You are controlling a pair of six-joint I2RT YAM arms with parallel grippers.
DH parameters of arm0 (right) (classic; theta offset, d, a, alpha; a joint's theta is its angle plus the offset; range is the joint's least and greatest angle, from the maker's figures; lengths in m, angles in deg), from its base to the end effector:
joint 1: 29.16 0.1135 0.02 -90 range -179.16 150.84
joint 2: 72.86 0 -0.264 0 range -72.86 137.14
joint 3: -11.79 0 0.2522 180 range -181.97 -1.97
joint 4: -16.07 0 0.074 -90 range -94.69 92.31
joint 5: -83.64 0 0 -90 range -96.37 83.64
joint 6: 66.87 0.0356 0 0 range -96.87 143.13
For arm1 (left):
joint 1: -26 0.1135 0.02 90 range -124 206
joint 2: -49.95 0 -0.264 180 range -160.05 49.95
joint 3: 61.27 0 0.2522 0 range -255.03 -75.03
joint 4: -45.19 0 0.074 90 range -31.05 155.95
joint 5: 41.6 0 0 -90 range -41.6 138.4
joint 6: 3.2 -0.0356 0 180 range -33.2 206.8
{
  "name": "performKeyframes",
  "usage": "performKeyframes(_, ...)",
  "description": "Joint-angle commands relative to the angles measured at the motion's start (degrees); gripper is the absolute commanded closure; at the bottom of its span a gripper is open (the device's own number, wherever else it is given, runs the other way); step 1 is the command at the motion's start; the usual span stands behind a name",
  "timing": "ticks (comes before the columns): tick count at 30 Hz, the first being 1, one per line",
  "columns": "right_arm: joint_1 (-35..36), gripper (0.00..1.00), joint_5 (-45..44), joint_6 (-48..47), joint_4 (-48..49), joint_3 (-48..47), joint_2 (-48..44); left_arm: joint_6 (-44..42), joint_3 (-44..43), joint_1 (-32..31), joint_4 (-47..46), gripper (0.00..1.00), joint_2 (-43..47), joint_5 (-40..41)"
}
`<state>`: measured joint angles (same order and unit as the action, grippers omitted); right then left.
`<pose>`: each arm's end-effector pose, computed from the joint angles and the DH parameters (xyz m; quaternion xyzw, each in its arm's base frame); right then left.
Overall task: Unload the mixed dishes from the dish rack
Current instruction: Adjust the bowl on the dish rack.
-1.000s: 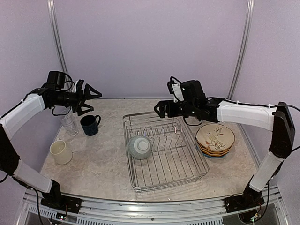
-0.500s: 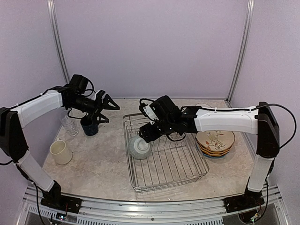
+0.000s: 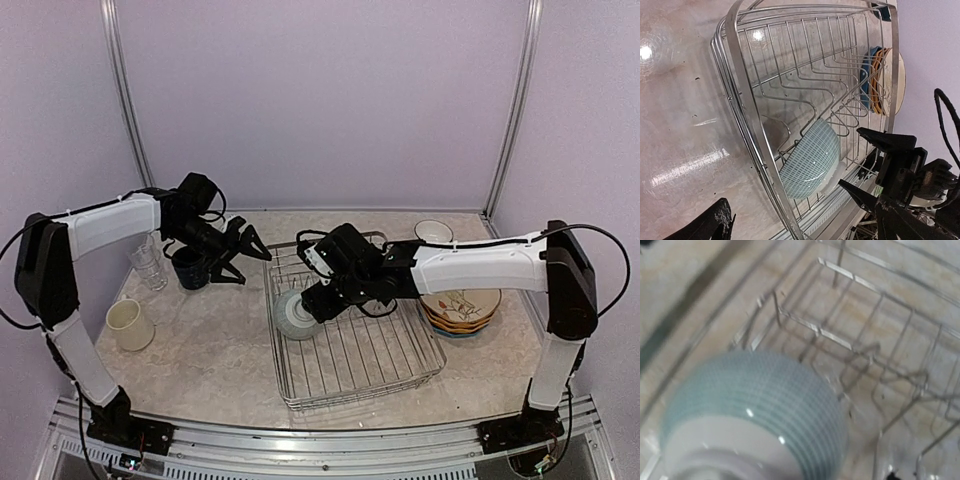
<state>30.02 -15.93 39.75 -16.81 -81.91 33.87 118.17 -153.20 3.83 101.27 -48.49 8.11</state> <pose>0.2190 0.3556 0.2311 -0.3060 0.8720 0.1687 0.3426 0.3209 -0.1556 0.2562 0.0082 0.9157 -0.3989 0.0479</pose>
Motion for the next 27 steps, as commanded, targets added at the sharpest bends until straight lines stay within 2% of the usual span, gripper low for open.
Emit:
performKeyframes(1,1.4,0.29,-4.0,1.5,-2.9,2.3,1.7,-0.7,-2.1,-0.1,2.0,0.06,-3.3,-0.3)
performKeyframes(11,5.4,0.29,-11.6,5.4,-6.2,6.0,2.4,-0.3,-3.8,-0.2,3.7,0.11,-9.7,-1.9)
performKeyframes(20,5.9,0.3,-9.7,13.0,-2.4,13.5,0.2,-0.6,-6.0,-0.1,5.5,0.15,-13.7,-0.6)
performKeyframes(27,7.5,0.3,-8.9,17.3,-1.9,15.9,-1.5,-0.6,-5.9,-0.1,5.4,0.2,-13.6,-0.1)
